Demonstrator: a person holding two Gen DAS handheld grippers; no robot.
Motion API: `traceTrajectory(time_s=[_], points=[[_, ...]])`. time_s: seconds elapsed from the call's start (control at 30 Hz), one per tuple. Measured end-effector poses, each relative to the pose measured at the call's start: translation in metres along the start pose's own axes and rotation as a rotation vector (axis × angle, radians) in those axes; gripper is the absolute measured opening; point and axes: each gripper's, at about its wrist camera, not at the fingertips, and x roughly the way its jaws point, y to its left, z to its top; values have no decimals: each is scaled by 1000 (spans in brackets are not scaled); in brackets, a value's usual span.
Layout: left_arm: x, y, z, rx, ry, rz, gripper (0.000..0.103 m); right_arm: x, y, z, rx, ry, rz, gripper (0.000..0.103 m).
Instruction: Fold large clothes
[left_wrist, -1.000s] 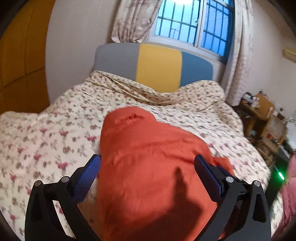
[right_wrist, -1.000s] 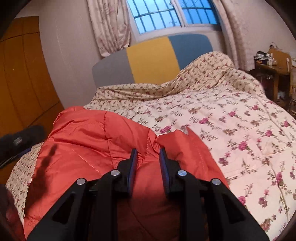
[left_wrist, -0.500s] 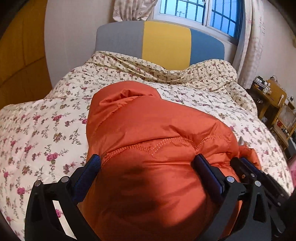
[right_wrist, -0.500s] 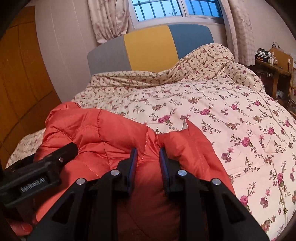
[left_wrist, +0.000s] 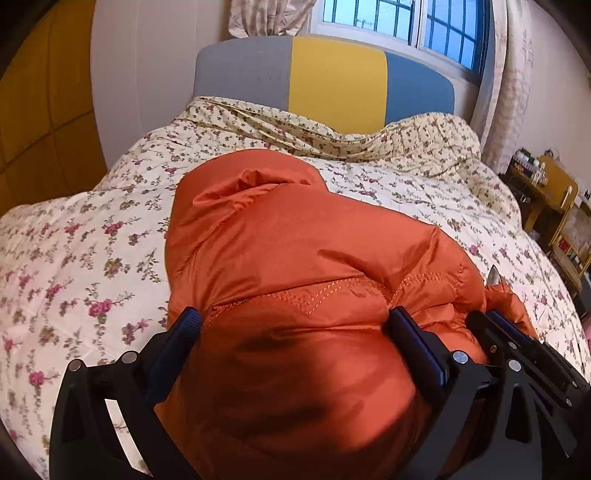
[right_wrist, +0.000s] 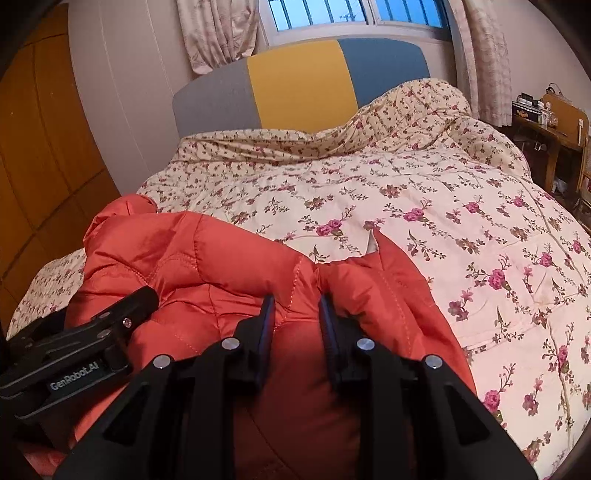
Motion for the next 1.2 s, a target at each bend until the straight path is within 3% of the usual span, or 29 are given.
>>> traceTrajectory(time_s=[0.13, 0.2, 0.3, 0.37, 0.43, 0.53, 0.83, 0.97, 1.13, 1.2], points=[[-8, -3, 15, 25, 69, 18, 100, -9, -5, 19, 22, 30, 50, 32], [-17, -5, 29, 40, 20, 40, 100, -22, -12, 36, 52, -26, 65, 33], [-16, -9, 46, 41, -21, 76, 100, -19, -17, 51, 23, -36, 3, 33], [-2, -16, 52, 68, 11, 87, 100, -1, -23, 51, 7, 28, -51, 35], [17, -26, 51, 126, 63, 112, 100, 16, -35, 44, 26, 81, -53, 39], [29, -40, 45, 200, 63, 153, 100, 19, -47, 37, 79, 65, -31, 39], [58, -39, 36, 210, 64, 163, 100, 43, -39, 32, 32, 81, -157, 39], [55, -42, 32, 220, 47, 177, 100, 40, -39, 29, 30, 56, -161, 40], [29, -42, 20, 259, 0, 155, 100, 9, -36, 21, 23, -36, -161, 60], [9, -40, 12, 275, -1, 108, 100, -13, -37, 15, 43, -93, -115, 60]])
